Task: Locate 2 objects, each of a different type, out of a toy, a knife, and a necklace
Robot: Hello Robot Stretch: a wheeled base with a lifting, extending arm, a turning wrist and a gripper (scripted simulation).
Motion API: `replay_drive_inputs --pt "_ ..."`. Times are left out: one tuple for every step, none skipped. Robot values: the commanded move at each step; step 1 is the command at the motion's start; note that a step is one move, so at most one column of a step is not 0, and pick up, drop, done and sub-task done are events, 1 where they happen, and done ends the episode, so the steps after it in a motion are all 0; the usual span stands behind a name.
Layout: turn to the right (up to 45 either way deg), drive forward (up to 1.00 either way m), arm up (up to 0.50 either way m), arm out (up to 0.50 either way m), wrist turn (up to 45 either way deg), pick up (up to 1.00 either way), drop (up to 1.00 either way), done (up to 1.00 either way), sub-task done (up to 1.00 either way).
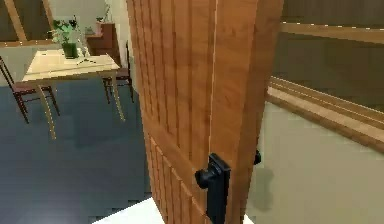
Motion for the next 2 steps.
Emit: replay_drive_inputs --pt "45.0 0.0 0.0 0.0 0.0 0.0 0.0 0.0 0.0" --pt "45.0 0.0 0.0 0.0 0.0 0.0 0.0 0.0 0.0"
